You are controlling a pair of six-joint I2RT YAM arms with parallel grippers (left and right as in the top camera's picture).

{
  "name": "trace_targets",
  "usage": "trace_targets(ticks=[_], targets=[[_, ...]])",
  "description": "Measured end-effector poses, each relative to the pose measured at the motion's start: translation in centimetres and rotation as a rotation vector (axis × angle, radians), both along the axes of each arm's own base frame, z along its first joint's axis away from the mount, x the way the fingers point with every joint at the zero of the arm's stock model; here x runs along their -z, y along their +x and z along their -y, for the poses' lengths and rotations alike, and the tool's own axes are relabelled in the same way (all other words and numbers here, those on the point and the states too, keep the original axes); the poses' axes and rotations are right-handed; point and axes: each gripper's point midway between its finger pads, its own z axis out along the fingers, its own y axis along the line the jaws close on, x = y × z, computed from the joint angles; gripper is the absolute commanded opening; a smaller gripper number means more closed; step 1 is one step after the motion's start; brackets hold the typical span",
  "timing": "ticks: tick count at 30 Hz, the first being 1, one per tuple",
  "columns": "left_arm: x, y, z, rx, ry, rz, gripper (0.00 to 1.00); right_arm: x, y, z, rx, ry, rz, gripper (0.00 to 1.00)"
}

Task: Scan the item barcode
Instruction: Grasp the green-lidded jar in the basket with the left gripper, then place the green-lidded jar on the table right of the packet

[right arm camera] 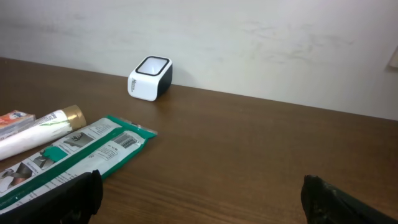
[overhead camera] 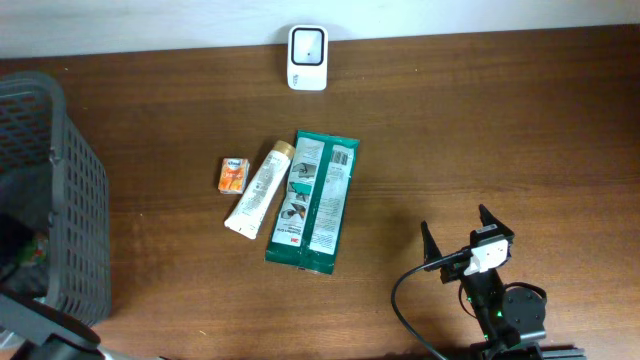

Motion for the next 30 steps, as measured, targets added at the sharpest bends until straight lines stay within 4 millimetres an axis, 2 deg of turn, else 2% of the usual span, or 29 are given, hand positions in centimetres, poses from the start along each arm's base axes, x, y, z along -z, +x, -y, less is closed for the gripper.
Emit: trace_targets(ticks=[2,4,7,9,10,12,14,16,18,19,21,22,24,26,28,30], targets=[[-2.4,0.4,0.1,0.003,0.034,0.048,0.52,0.0,0.0,0.0,0.0,0.0,0.0,0.98],[-7.5,2.0,0.3,0.032,0.127,0.13,0.52,0.0,0.0,0.0,0.0,0.0,0.0,0.98],[-16.5,5.6,2.9,0.131,0.275,0.276,0.52,0.0,0.0,0.0,0.0,0.0,0.0,0.98],[-21.6,7.3,5.6,0.199,0.341,0.356,0.52,0.0,0.0,0.0,0.0,0.0,0.0,0.98],[-24.4,8.1,7.7,0.244,0.374,0.405,0.54,0.0,0.0,0.0,0.0,-0.001,0.0,0.98],[-27.9,9.4,11.5,0.327,0.413,0.477,0.57,0.0,0.0,0.0,0.0,0.0,0.0,0.98],[-31.1,11.0,17.7,0.464,0.429,0.566,0.57,0.0,0.0,0.0,0.0,0.0,0.0,0.98],[-30.7,12.2,23.5,0.594,0.382,0.569,0.56,0.0,0.0,0.0,0.0,0.0,0.0,0.98],[-28.8,12.7,29.7,0.744,0.3,0.531,0.56,0.0,0.0,0.0,0.0,0.0,0.0,0.98],[-28.0,13.1,31.9,0.8,0.273,0.517,0.56,0.0,0.0,0.0,0.0,0.0,0.0,0.98],[-23.9,14.8,38.0,0.95,0.19,0.433,0.56,0.0,0.0,0.0,0.0,0.0,0.0,0.98],[-22.4,15.3,39.7,0.99,0.168,0.402,0.56,0.0,0.0,0.0,0.0,0.0,0.0,0.98],[-17.4,16.1,45.6,1.123,0.105,0.3,0.57,0.0,0.0,0.0,0.0,0.0,0.0,0.98],[-13.7,15.7,50.5,1.23,0.064,0.225,0.58,0.0,0.0,0.0,0.0,0.0,0.0,0.98],[-11.8,15.0,54.1,1.306,0.048,0.197,0.58,0.0,0.0,0.0,0.0,-0.001,0.0,0.98],[-8.9,13.5,58.9,1.409,0.029,0.152,0.59,0.0,0.0,0.0,0.0,0.0,0.0,0.99]])
